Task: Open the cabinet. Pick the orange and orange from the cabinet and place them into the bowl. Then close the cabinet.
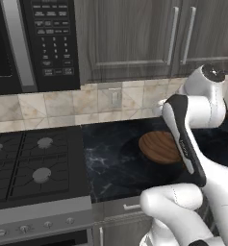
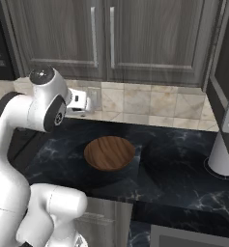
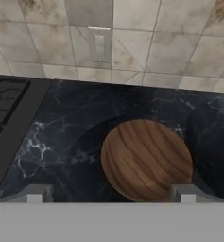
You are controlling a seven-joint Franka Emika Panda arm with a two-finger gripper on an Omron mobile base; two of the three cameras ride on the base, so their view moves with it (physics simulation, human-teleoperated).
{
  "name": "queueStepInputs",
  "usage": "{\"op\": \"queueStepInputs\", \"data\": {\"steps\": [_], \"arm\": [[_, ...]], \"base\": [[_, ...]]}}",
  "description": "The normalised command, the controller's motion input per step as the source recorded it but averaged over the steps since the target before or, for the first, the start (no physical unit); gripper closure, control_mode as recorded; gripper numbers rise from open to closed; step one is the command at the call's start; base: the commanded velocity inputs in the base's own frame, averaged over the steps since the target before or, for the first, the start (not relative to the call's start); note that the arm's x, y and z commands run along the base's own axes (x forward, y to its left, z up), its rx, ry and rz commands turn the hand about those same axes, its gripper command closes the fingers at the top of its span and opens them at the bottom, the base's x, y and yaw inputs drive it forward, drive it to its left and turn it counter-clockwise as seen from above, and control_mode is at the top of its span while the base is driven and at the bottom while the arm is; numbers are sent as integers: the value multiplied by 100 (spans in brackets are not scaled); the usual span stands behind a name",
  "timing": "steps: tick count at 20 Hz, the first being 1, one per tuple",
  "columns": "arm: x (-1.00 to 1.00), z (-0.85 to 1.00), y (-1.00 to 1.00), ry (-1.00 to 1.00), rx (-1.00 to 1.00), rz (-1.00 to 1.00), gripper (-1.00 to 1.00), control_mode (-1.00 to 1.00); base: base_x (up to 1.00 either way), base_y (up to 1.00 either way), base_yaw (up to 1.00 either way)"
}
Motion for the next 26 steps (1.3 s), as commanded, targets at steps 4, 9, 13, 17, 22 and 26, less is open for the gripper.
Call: {"op": "queueStepInputs", "data": {"steps": [4, 9, 13, 17, 22, 26], "arm": [[-61, 23, -27, -36, 0, 0, -100, -100], [-44, 36, -9, -38, 0, 0, -100, -100], [-39, 42, -1, -38, 0, 0, -100, -100], [-49, 44, -7, -40, 0, 0, -100, -100], [-30, 38, -1, -32, 0, 0, -100, -100], [-24, 28, 0, -23, 0, 0, -100, -100]], "base": [[0, 0, 0], [0, 0, 0], [0, 0, 0], [0, 0, 0], [0, 0, 0], [0, 0, 0]]}}
